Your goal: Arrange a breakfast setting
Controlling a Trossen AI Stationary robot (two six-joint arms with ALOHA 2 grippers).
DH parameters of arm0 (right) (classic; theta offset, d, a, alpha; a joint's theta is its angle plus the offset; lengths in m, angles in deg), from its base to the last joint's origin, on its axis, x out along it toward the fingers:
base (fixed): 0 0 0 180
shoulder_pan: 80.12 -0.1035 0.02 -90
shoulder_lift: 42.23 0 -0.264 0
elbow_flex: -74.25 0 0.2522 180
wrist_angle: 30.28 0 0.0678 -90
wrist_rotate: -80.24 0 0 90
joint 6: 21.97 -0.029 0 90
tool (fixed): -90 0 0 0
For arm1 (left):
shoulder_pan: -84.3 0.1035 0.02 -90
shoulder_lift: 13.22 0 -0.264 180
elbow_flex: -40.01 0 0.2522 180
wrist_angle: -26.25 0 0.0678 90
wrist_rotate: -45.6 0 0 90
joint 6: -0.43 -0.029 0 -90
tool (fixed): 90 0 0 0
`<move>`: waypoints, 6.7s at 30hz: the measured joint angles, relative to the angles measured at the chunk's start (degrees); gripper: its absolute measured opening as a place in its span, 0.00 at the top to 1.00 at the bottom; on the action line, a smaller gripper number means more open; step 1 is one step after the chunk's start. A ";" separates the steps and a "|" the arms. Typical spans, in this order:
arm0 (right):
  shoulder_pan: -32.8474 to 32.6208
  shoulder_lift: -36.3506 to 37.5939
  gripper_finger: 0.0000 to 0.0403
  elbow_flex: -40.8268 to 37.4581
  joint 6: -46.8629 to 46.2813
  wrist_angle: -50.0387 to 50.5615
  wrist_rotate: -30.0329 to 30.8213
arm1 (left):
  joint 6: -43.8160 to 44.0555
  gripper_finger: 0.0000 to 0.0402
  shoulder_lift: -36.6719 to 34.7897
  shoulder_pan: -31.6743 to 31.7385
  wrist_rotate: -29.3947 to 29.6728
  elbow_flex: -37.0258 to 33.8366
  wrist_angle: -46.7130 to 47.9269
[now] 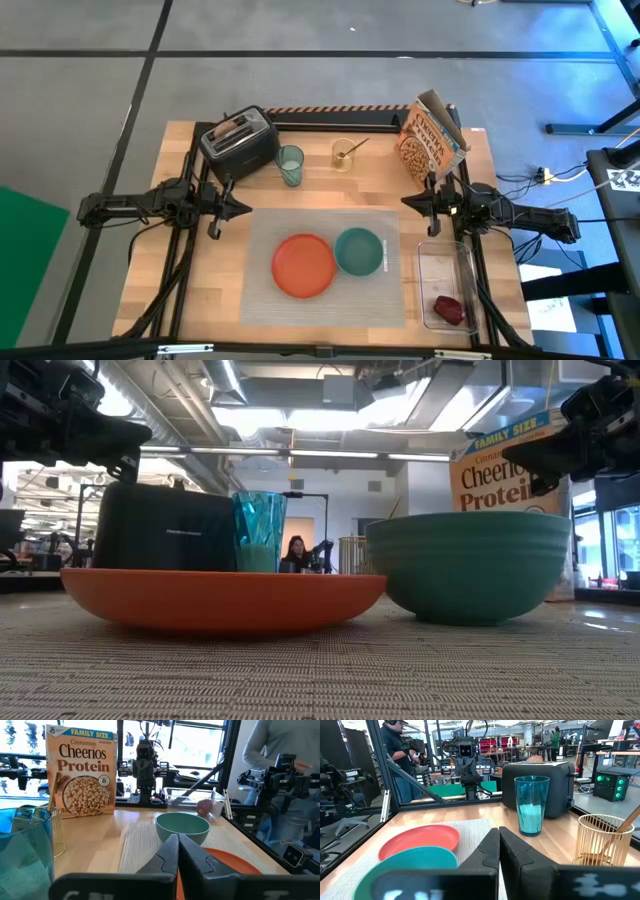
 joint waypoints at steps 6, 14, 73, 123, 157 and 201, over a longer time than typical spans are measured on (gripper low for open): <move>0.00 0.02 1.00 -0.02 -0.02 0.00 -0.01 | 0.00 1.00 0.00 0.01 0.01 0.01 0.00; 0.00 0.00 1.00 0.00 -0.01 0.01 -0.01 | 0.02 1.00 -0.02 0.00 0.01 0.01 0.00; -0.02 -1.84 1.00 0.26 -47.68 -6.27 27.36 | 13.91 1.00 1.35 0.02 10.33 1.00 -15.96; 7.19 -52.85 0.41 80.12 -30.34 84.66 37.00 | 6.03 0.63 50.23 8.83 15.82 37.26 -9.01; 7.23 -52.04 0.99 73.25 -25.28 84.84 34.69 | -0.07 0.63 50.23 8.83 11.93 37.28 -11.65; 23.57 -50.88 0.23 57.04 -46.28 80.89 26.48 | -4.50 0.63 51.80 9.20 11.29 37.30 -11.33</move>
